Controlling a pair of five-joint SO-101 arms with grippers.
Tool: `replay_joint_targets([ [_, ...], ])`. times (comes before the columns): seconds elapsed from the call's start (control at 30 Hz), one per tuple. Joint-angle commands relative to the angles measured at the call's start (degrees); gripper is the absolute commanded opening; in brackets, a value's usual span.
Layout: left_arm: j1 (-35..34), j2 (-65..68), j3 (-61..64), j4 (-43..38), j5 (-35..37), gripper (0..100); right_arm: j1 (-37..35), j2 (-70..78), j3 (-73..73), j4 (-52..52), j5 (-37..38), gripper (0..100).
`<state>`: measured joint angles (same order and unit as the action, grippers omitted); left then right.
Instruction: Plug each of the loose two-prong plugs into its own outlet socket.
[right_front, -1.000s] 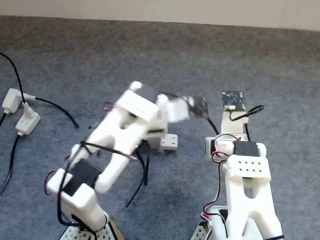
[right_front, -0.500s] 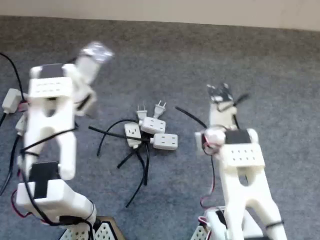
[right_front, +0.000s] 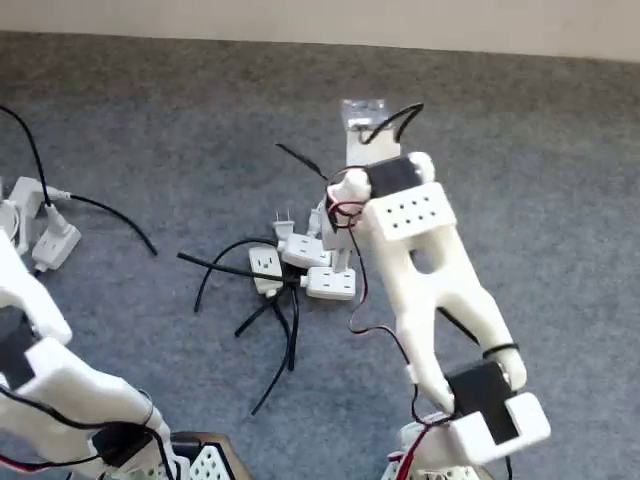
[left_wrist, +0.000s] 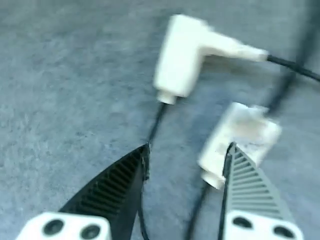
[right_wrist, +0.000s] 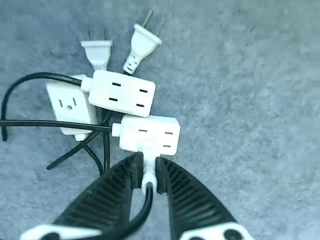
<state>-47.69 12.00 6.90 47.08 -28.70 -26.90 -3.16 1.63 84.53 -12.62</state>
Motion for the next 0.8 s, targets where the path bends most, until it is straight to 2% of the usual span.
replay_joint_targets([
  [0.0,-2.24,3.91,-0.22,-5.98,0.70,24,-1.19,1.27,-3.21,0.48,-1.58,0.4],
  [0.13,-2.42,5.05,-0.22,-7.21,0.70,24,-0.04,0.75,-0.40,-0.22,-1.32,0.4],
  [0.5,-1.98,5.05,-0.13,-7.03,0.70,24,4.18,-8.13,20.18,-15.52,-0.97,0.4],
  [0.77,-1.98,5.05,-0.04,-6.95,0.70,24,4.09,-9.89,21.32,-17.27,-0.62,0.4],
])
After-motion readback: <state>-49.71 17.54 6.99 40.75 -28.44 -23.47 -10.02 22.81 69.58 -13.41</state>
